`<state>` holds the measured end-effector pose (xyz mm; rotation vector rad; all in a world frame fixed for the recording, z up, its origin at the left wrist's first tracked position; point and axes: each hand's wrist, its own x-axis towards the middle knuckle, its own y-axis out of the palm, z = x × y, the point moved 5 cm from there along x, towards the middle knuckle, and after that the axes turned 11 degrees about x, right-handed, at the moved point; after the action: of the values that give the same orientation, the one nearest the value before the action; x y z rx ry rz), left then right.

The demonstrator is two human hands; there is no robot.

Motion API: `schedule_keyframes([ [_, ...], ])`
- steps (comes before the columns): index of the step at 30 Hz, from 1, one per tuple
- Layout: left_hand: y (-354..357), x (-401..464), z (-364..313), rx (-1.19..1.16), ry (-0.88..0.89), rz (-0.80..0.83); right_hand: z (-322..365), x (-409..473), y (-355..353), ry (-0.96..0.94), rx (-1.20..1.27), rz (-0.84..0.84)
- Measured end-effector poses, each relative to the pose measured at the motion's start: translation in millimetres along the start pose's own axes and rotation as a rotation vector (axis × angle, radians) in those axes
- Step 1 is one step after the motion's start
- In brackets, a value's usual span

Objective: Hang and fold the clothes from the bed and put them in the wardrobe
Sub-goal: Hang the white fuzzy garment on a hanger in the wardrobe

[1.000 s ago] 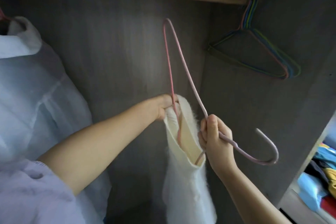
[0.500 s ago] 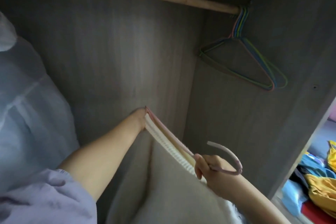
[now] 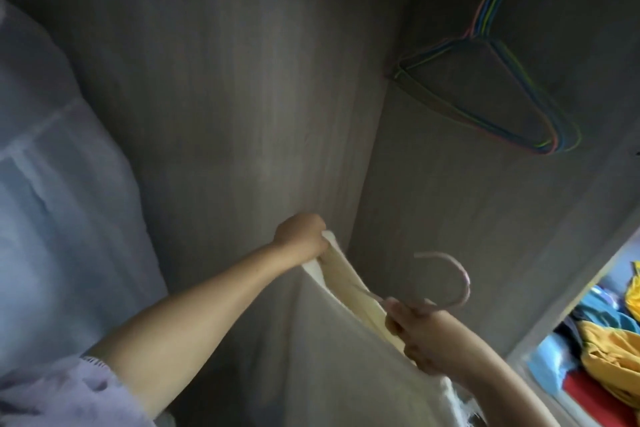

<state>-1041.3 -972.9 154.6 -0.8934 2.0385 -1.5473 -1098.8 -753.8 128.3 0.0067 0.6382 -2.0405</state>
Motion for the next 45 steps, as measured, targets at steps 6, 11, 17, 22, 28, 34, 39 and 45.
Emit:
schedule_keyframes([
  [6, -6, -19, 2, -0.279, 0.096, 0.023, 43, 42, 26, 0.171, 0.464, 0.232],
  [11, -37, -66, 28, -0.901, -0.058, -0.095, 115, 62, 30, 0.052, 0.802, 0.255],
  [17, -88, -131, 2, -0.761, 0.057, -0.166, 254, 70, 73, -0.163, 0.808, 0.324],
  [22, -189, -156, 58, -0.508, -0.231, -0.706, 362, 40, 119, -0.545, 0.306, 0.321],
  [28, -308, -170, 94, -0.250, -0.388, -0.902, 467, -10, 150, -0.947, -0.216, 0.117],
  [34, -355, -164, 141, 0.030, -0.624, -0.792, 517, -7, 195, -0.926, -0.291, 0.227],
  [39, -333, -167, 183, 0.661, -0.752, -0.540, 508, 14, 254, -0.939, -0.457, 0.299],
  [45, -323, -175, 178, 0.804, -0.753, -0.451, 501, 24, 251, -0.967, -0.269, 0.325],
])
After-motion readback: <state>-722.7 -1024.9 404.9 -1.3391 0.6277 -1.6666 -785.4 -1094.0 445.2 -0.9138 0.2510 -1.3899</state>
